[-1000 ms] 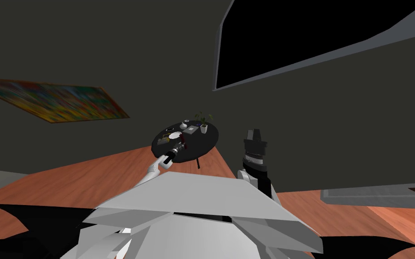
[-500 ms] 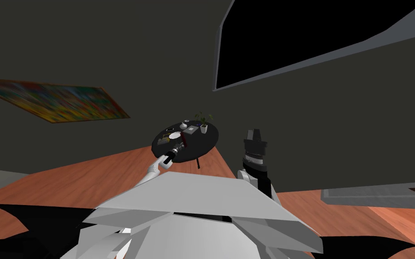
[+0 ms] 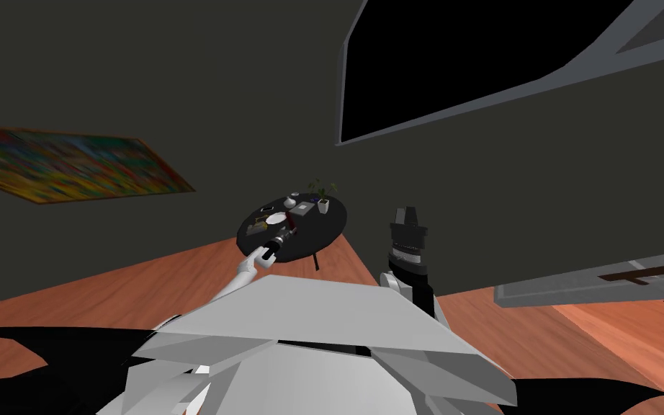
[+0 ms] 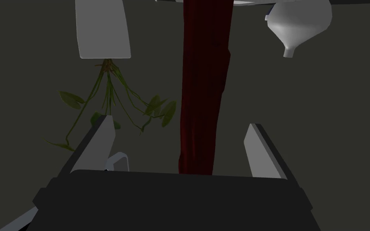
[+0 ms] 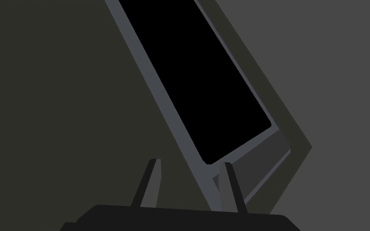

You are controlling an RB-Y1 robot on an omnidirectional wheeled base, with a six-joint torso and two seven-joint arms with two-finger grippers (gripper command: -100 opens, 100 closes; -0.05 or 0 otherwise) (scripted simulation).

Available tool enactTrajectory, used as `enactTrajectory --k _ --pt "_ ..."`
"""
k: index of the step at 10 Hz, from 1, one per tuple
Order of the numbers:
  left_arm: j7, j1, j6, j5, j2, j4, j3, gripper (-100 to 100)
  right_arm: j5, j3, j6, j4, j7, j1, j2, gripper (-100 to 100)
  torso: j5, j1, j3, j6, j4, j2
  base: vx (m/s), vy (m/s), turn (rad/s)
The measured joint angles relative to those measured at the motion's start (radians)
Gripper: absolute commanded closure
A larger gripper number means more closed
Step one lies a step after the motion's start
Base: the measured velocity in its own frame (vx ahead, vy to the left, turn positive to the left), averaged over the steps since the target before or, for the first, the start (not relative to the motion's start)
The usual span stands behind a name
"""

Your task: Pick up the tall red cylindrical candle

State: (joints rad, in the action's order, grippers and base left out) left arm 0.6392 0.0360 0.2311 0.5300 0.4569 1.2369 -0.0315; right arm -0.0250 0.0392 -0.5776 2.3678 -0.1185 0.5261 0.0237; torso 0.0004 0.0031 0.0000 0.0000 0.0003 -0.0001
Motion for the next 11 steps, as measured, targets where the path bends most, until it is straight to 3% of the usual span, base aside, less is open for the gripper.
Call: enactTrajectory --k 3,4,5,6,10,11 --pt "0.01 -0.035 -0.003 0.001 -0.003 -0.055 -0.025 -100 0.0 0.0 0.0 0.0 0.0 0.0 0.0 0 0.0 0.0 0.0 0.0 0.0 0.0 -0.018 0.02 -0.099" --pt "0.011 -0.036 -0.003 0.001 -0.003 -0.056 -0.026 0 0.0 0.0 0.0 0.0 0.0 0.0 0.0 0 0.0 -0.001 0.0 -0.001 0.0 -0.001 0.0 0.0 0.0" --pt "0.011 -0.036 -0.003 0.001 -0.003 -0.056 -0.026 -100 0.0 0.0 0.0 0.0 0.0 0.0 0.0 0 0.0 -0.001 -0.001 0.0 0.0 -0.001 0.0 0.0 0.0" --pt "0.011 -0.036 -0.003 0.001 -0.003 -0.056 -0.026 100 0.0 0.0 0.0 0.0 0.0 0.0 0.0 0 0.0 -0.002 -0.001 0.0 0.0 -0.001 0.0 0.0 0.0" --pt "0.011 -0.036 -0.003 0.001 -0.003 -0.056 -0.026 100 0.0 0.0 0.0 0.0 0.0 0.0 0.0 0 0.0 -0.002 -0.001 0.0 0.0 -0.001 0.0 0.0 0.0" --pt "0.011 -0.036 -0.003 0.001 -0.003 -0.056 -0.026 0 0.0 0.0 0.0 0.0 0.0 0.0 0.0 0 0.0 -0.002 -0.001 0.0 0.0 -0.001 0.0 0.0 0.0"
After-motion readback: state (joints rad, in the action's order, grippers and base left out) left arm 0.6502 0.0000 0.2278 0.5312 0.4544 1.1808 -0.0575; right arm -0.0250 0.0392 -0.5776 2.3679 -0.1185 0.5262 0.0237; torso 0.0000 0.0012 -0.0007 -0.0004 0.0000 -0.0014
